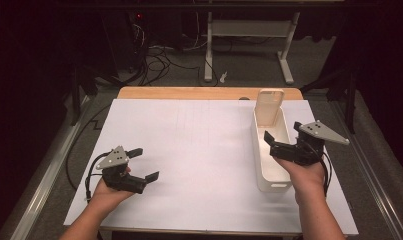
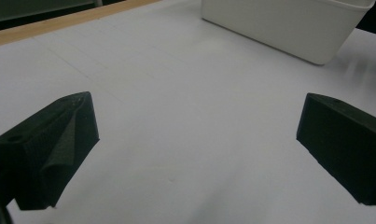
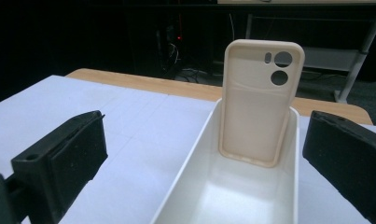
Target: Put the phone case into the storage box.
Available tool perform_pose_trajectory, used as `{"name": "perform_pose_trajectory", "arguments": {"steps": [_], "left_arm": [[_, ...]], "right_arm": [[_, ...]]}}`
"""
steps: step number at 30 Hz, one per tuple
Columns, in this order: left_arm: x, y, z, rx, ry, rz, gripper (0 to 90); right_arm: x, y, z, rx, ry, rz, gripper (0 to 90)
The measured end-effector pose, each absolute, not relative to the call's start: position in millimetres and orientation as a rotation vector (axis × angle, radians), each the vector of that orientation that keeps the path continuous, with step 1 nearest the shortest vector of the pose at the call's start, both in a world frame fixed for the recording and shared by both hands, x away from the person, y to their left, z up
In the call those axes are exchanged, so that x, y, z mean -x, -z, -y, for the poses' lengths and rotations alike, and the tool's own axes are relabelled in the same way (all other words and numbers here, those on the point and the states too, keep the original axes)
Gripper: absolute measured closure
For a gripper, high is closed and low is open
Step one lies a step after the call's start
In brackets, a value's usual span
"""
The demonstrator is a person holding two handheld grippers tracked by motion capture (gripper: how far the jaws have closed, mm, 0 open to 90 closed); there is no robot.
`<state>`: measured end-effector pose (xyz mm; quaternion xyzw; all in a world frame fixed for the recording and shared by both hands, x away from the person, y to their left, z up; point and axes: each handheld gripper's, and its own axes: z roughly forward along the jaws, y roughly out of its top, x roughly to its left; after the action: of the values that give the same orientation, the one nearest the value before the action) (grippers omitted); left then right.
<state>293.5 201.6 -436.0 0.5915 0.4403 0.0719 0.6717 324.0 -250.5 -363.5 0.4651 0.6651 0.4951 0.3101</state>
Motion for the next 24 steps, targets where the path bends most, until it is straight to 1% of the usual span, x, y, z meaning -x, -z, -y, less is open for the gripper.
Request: {"name": "perform_pose_trajectory", "arguments": {"steps": [11,24], "left_arm": [[-290.4,439.7,-221.0,-1.286,-0.190,-1.006,0.3],[-285.1,443.4,-220.0,-1.311,-0.193,-0.991,0.4]], "right_arm": [[-290.4,380.9,268.9,-1.186,-1.329,-1.764,0.1],[-263.9,408.9,274.7,-1.167,-1.382,-1.771,0.1]]}}
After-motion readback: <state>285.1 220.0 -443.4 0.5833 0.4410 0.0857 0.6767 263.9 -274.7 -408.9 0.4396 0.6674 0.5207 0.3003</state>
